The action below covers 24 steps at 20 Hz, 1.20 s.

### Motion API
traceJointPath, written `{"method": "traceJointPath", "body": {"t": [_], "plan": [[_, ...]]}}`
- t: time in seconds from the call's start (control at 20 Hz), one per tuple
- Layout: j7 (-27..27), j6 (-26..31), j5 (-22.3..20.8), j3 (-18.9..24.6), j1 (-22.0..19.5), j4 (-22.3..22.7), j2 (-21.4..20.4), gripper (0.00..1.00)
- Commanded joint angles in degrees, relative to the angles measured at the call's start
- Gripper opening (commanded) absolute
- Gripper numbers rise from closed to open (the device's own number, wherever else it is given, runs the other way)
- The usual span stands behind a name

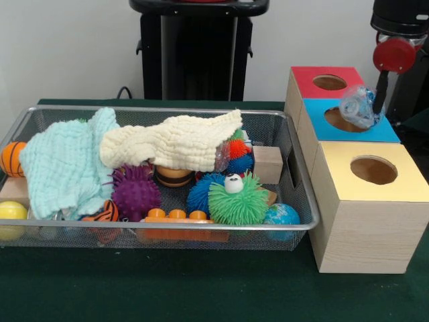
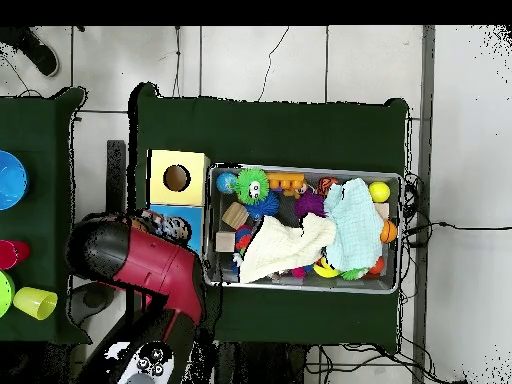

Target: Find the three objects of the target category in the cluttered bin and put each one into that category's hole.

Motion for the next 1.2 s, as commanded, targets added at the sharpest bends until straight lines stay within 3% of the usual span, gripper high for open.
{"method": "traceJointPath", "body": {"t": [0.05, 0.75, 1.2], "plan": [[4.11, 1.24, -2.39, 3.72, -2.6, 3.78, -0.07, 1.0], [0.86, -4.43, -2.11, 5.52, -3.73, 9.1, -0.82, 1.0], [1.24, -6.6, -1.73, 6.82, -4.04, 10.07, -0.45, 1.0]]}}
